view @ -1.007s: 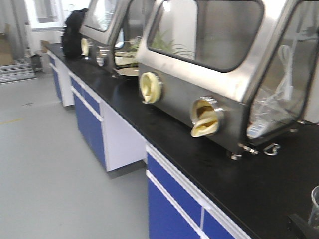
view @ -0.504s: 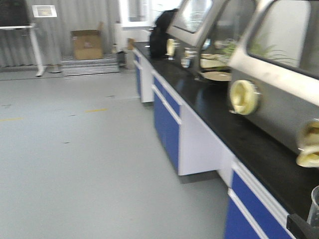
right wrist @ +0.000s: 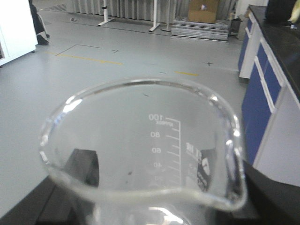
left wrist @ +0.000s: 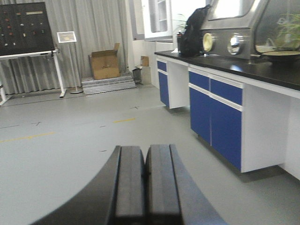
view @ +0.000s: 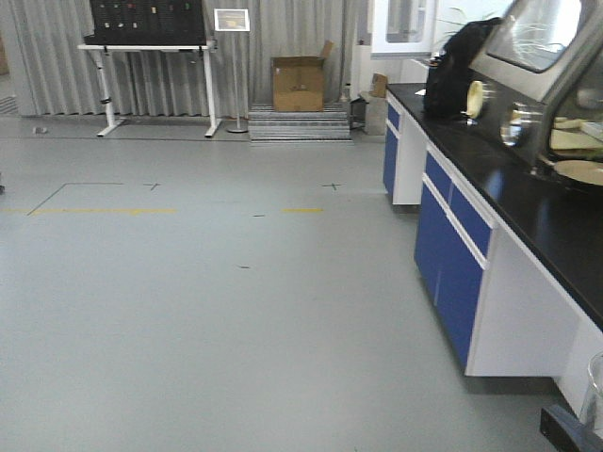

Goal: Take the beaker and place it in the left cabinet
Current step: 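Drive the base away from the bench holding the beaker, then drive across the room toward the white cabinet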

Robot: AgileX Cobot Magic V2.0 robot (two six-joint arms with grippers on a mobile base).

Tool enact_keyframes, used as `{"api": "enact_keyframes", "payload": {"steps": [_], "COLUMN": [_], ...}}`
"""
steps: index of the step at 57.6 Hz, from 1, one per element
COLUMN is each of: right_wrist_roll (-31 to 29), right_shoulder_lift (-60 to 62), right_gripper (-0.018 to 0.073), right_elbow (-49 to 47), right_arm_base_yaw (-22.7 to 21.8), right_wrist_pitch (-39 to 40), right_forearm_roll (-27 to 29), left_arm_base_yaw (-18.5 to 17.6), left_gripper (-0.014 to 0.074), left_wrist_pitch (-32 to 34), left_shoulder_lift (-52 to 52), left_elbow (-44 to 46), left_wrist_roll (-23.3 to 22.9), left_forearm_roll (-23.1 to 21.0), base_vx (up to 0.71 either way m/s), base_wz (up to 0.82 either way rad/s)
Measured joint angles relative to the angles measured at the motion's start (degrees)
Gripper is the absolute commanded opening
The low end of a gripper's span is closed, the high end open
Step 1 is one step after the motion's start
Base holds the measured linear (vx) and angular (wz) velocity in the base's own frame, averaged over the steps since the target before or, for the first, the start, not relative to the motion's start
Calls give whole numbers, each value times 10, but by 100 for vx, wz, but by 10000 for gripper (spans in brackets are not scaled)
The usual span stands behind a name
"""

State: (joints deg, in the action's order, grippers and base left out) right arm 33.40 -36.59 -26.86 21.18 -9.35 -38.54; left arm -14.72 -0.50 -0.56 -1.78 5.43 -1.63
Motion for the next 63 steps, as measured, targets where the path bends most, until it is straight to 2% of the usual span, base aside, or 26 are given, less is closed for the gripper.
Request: {"api": "enact_keyframes", "payload": {"steps": [63], "right_wrist_roll": [0], "right_shoulder_lift": [0], "right_gripper": [-4], "right_elbow": [0], "right_arm_base_yaw": [0], "right_wrist_pitch": [0], "right_forearm_roll": [0], "left_arm_base_yaw": [0], "left_gripper": [1], "left_wrist_pitch": [0], "left_shoulder_lift": [0], "left_elbow": [0], "left_wrist_roll": [0], "left_forearm_roll": [0], "base_vx": [48], "base_wz": [8]}}
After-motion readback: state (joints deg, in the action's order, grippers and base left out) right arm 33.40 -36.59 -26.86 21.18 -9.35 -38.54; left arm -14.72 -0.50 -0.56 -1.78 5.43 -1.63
